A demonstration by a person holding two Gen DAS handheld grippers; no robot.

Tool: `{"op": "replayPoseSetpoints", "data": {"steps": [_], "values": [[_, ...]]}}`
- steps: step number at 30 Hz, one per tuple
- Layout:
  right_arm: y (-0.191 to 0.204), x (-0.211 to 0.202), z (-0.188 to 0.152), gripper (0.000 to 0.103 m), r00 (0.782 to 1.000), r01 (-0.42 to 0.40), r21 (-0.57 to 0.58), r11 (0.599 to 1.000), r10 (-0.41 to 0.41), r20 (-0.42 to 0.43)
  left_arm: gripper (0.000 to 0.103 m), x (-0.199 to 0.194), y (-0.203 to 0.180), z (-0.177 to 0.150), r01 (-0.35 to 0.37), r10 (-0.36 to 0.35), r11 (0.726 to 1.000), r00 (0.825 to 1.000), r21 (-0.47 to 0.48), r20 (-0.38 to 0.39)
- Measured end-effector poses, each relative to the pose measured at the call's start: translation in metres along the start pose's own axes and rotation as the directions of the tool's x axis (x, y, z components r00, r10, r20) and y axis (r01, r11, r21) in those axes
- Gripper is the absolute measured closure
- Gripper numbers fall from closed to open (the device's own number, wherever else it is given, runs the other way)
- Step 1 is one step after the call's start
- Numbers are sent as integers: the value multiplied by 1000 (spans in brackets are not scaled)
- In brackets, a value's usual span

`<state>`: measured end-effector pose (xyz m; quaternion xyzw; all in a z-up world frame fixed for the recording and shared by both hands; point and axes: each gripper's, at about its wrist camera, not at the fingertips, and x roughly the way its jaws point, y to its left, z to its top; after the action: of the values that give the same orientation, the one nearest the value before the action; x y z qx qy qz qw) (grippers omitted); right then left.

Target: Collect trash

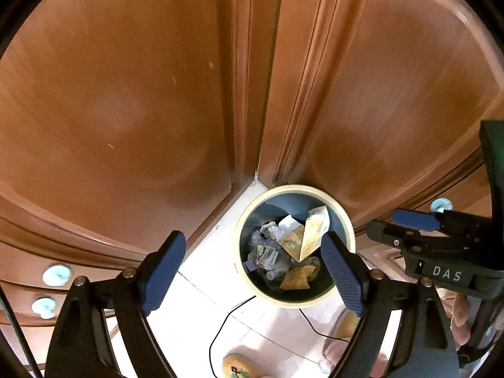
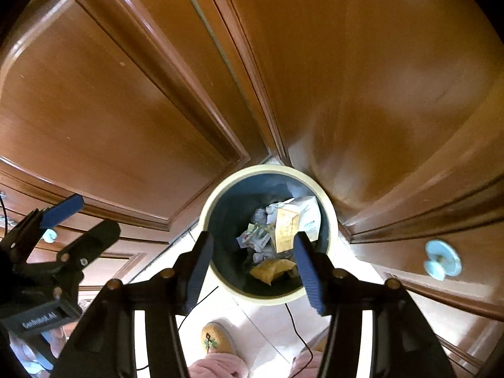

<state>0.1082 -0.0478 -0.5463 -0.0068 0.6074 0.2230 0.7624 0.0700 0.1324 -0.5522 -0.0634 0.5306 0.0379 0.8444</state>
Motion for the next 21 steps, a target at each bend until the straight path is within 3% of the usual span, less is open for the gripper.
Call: {"op": "replayPoseSetpoints", "data": {"steps": [12,15,21], "values": [[19,-117,2,49,998,31,31,999,-33,62,9,-115,-25,40,67,-68,997,997,43,31],[27,-156,3,49,995,31,48,998,-35,94,1,-154,-33,53,80,-83,995,995,54,59],[46,-238,5,49,981,40,84,996,-55,184,1,-231,-46,82,99,-106,990,992,99,73]]}}
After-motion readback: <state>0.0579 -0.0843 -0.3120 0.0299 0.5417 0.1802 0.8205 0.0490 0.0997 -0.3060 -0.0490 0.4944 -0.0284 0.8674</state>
